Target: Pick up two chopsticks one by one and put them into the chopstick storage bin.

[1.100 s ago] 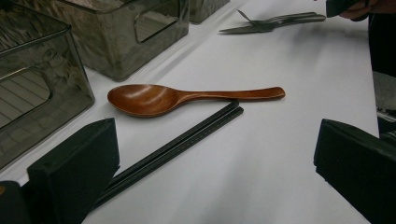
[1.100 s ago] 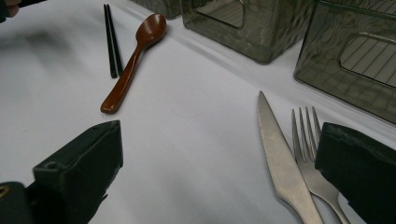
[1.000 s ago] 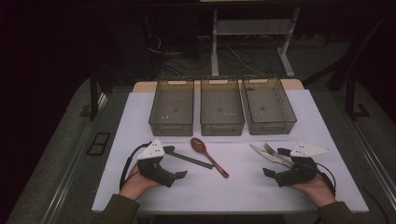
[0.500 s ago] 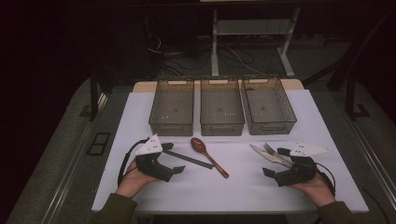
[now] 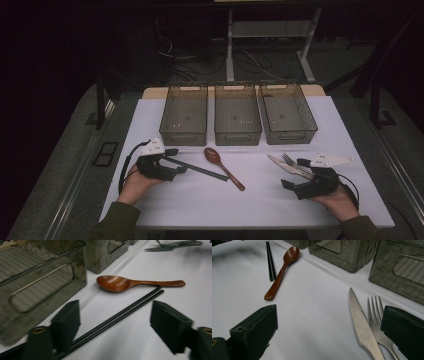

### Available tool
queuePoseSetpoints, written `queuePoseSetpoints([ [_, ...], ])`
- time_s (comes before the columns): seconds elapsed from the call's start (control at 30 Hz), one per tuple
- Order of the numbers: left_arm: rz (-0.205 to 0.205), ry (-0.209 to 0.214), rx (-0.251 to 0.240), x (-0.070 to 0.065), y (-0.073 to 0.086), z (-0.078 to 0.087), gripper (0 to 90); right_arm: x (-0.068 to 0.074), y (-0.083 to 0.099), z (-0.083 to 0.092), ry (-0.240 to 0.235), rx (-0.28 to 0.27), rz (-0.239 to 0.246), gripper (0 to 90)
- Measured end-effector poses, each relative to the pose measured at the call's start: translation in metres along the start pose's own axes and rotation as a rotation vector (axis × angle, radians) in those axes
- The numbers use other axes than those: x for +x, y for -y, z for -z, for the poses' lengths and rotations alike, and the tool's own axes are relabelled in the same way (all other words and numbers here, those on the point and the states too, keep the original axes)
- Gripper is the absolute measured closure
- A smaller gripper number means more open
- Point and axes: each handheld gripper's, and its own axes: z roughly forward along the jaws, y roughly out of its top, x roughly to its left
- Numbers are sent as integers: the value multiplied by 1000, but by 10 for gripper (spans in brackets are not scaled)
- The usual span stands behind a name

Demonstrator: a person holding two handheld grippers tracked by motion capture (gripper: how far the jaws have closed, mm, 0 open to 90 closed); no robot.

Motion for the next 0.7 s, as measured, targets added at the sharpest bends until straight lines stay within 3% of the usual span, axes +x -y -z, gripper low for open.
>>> queuePoseSetpoints([
  [0.17,10,-73,28,15,4,1,358,-1,0,0,2,-1,-7,5],
  [0.4,49,-136,74,35,8,4,646,-1,0,-1,8,10,-5,5],
  [0.5,86,-156,91,43,10,3,743,-1,0,-1,8,9,-7,5],
  [0.7,114,-167,135,55,14,1,884,-1,0,-1,7,13,-11,5],
])
